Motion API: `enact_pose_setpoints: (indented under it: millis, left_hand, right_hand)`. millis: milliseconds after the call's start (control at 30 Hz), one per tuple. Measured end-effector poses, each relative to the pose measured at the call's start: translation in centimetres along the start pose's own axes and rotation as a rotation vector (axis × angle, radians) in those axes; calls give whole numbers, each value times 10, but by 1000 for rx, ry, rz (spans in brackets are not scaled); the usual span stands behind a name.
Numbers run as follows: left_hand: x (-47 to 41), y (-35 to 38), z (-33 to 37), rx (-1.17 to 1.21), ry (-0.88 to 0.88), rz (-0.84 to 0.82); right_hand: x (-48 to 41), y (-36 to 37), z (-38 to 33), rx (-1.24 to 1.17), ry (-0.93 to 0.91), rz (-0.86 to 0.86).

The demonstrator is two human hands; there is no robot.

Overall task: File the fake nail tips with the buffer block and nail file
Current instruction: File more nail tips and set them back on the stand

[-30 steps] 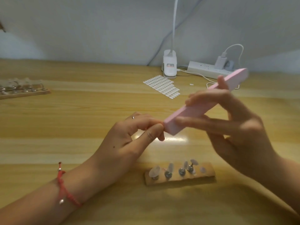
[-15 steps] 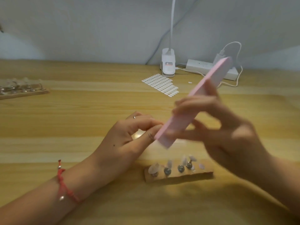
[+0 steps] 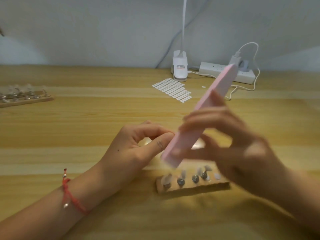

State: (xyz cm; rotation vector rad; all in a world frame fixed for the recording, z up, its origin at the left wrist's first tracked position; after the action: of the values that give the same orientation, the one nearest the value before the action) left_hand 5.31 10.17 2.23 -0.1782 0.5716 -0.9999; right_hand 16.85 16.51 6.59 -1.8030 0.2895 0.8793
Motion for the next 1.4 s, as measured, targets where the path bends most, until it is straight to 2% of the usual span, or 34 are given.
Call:
enact_pose_setpoints:
  millis: [100, 233, 367, 500, 600, 667, 767, 900, 967, 1100, 1233, 1300, 1400]
  left_hand:
    - [0, 0, 0, 38, -17, -10]
    - [0, 1, -1, 123, -47, -17]
    - [1, 3, 0, 132, -63, -25]
    - [1, 4, 3, 107, -59, -27]
    - [2, 3, 2, 115, -77, -11]
    - [1, 0, -2, 177, -115, 22]
    - [0, -5, -10, 213, -166, 75]
    - [-1, -5, -12, 220, -183, 87]
    - [0, -3, -12, 196, -176, 73]
    - [0, -5, -14, 222, -182, 83]
    - [0, -3, -17, 202, -198, 76]
    - [-1, -3, -17, 195, -201, 80]
    - [-1, -2, -17, 202, -196, 76]
  right_hand:
    - [0, -17, 15, 65, 63, 80]
    - [4, 8, -10, -43, -50, 5]
    - [1, -21, 19, -6, 81, 126]
    - [5, -5, 3, -79, 6, 98]
    - [10, -31, 34, -57, 146, 233]
    - [20, -46, 61, 43, 268, 285]
    - [28, -38, 87, 55, 404, 158]
    - [31, 20, 93, -56, 526, -255]
    - [34, 35, 91, -39, 554, -358]
    - [32, 15, 96, 102, 558, -262]
    - [35, -19, 103, -7, 611, 20]
    - [31, -30, 93, -55, 554, 115]
    - [20, -23, 64, -57, 376, 100]
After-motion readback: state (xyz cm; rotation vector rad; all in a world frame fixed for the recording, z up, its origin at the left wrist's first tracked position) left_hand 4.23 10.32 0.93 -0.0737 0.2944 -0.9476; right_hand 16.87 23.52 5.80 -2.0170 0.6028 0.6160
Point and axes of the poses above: each hand's wrist, its own x-axis away from the middle knuckle, its own y-axis out of the palm, z = x × y, the point moved 9 cm from there along -x, towards the middle knuckle, and after that the axes turned 9 degrees about -x, right-handed, at the moved point
